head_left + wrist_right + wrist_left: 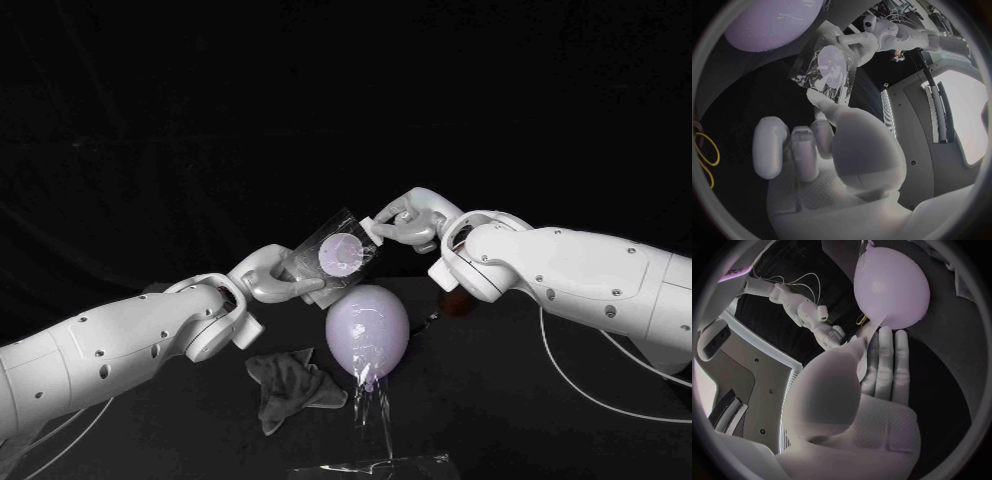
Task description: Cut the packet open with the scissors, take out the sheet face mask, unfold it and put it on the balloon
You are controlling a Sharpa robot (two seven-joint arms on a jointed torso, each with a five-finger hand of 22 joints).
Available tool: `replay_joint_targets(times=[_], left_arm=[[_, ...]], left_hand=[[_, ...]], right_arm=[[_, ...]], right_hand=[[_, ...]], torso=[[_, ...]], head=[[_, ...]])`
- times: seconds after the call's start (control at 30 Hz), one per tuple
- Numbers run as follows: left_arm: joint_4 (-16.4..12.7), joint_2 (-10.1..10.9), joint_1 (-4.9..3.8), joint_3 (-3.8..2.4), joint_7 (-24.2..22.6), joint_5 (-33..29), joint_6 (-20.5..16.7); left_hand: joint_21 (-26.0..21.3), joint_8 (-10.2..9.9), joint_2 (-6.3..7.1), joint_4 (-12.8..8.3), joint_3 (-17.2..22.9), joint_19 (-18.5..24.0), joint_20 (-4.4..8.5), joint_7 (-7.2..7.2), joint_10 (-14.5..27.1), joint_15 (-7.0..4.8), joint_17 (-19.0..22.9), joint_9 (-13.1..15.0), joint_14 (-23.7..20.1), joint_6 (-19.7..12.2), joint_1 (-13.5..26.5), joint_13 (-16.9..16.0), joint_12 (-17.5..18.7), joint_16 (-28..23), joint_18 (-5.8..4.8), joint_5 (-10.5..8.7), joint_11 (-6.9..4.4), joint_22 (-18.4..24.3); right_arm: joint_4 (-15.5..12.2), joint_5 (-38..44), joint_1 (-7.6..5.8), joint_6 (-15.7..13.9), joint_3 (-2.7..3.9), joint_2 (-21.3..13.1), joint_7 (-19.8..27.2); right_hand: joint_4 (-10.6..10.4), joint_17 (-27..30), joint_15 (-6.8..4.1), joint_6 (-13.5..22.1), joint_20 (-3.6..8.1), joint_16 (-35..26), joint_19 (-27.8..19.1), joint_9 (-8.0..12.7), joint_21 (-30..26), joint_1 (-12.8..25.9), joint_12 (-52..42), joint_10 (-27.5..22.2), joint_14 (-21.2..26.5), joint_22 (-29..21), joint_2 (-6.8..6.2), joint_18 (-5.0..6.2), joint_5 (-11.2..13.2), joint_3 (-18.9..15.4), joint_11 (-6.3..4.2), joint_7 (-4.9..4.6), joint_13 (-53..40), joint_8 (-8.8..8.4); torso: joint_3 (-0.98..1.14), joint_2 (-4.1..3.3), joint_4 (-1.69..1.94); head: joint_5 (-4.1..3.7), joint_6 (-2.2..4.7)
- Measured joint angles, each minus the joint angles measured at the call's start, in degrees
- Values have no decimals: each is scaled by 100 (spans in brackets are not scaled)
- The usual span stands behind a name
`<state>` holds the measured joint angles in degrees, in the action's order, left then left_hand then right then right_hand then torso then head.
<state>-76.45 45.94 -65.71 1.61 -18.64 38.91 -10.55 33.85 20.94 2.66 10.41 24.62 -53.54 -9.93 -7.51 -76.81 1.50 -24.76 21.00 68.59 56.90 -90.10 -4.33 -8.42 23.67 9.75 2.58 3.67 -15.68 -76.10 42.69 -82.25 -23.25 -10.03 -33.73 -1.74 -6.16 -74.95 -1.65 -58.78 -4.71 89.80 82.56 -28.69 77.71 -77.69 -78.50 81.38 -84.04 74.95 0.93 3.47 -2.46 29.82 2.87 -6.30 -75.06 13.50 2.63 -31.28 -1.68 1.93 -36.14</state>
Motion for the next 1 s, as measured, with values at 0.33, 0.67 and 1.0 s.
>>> replay_joint_targets(times=[0.33,0.67,1.0], left_arm=[[5,2,0,0,4,0,0],[24,27,0,1,4,-23,-1],[77,262,2,4,-33,-119,53]], left_hand=[[0,0,-3,0,0,21,21,1,1,9,-17,0,-8,-2,-3,0,0,0,-3,-1,1,-20],[33,0,-2,19,19,22,22,1,1,10,-23,0,-7,-3,-2,2,1,0,-5,-18,1,-36],[88,0,2,26,26,75,49,-7,2,17,-33,0,0,-12,-2,11,1,0,-7,-1,2,-64]], right_arm=[[-47,-1,0,-163,0,-51,50],[-170,0,0,-409,12,-216,109],[-294,-31,-51,-715,81,-499,188]], right_hand=[[64,4,-9,-6,31,-2,31,0,0,0,-62,1,9,-1,0,-1,-19,64,-1,10,0,5],[148,4,-58,2,72,-6,69,0,73,3,-136,43,12,-5,-3,-3,-15,147,1,19,0,5],[214,0,-75,10,93,0,75,-1,73,50,-154,75,8,-1,-50,-5,-3,213,-31,30,12,39]], torso=[[-3,-1,2],[-5,-1,5],[-3,7,1]], head=[[-9,-5],[-12,14],[-2,13]])
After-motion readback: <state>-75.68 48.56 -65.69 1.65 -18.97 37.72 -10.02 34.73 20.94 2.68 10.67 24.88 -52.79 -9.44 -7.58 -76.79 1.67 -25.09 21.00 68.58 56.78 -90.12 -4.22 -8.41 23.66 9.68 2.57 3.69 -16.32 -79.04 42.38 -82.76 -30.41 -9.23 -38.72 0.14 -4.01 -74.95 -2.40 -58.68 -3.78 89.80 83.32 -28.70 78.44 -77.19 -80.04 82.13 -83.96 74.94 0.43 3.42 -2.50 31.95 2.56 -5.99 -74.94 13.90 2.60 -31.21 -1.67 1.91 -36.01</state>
